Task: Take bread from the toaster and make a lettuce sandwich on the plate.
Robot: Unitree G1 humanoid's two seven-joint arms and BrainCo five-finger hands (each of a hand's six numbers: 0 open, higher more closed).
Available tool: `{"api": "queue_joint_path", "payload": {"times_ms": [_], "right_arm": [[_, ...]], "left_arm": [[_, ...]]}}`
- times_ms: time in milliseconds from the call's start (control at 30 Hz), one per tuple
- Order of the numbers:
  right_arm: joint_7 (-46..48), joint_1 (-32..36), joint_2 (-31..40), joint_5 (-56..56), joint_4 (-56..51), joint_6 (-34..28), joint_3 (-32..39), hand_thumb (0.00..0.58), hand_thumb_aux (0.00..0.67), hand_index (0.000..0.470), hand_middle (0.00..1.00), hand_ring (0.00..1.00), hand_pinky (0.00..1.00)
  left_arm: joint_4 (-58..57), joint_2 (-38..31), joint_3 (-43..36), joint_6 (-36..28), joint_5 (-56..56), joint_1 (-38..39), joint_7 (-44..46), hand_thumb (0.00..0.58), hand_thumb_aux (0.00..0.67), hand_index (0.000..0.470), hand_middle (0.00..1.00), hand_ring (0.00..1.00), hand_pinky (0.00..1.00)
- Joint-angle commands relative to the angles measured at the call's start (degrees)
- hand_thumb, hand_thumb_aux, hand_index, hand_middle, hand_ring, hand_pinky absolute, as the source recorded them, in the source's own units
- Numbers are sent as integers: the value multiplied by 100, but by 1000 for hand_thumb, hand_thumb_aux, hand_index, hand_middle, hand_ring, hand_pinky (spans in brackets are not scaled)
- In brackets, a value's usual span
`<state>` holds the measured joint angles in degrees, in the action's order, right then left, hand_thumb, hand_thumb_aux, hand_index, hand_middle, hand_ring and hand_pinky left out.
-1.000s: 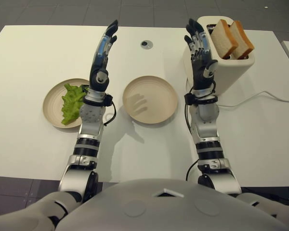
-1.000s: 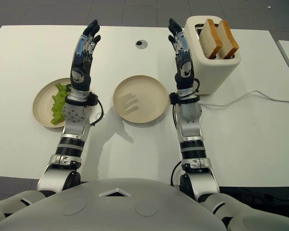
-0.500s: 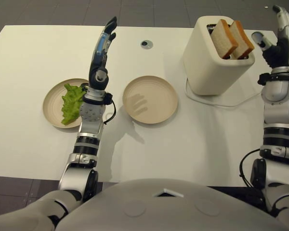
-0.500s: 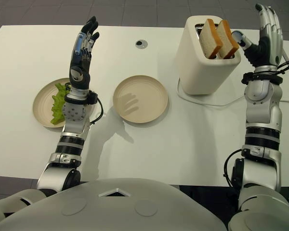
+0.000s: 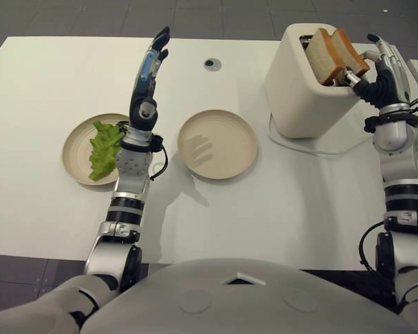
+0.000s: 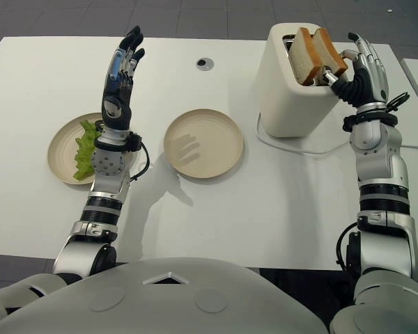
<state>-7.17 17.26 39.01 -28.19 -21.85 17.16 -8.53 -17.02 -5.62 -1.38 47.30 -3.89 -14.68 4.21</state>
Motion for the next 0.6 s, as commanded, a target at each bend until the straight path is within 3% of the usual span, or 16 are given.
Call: {"api": "queue_joint_path", "payload": {"times_ms": [33,367,467,600], "right_arm": [[-143,-256,21,294,653,-9,-356,580,670,470,1000,1000,1000],[-733,323,-309,1279,1548,358,-1110,580,670,470,1000,1000,1000],[-261,235,-505,2126,2086,567,-1090,580,670,470,1000,1000,1000],[929,86,-890,3608,2800,335,-507,580,670,470,1000,1000,1000]], "left_arm": [[-55,-32,-7,6,-44,31,16,0,0,0,0,0,0],[-155,-497,194,41,-334,-66,15,0,0,0,0,0,0],[-3,-1163,361,-99,-1476,-77,-248,0,0,0,0,0,0],[36,-2543,463,-1373,-3570,22,-665,0,0,0,0,0,0]]}}
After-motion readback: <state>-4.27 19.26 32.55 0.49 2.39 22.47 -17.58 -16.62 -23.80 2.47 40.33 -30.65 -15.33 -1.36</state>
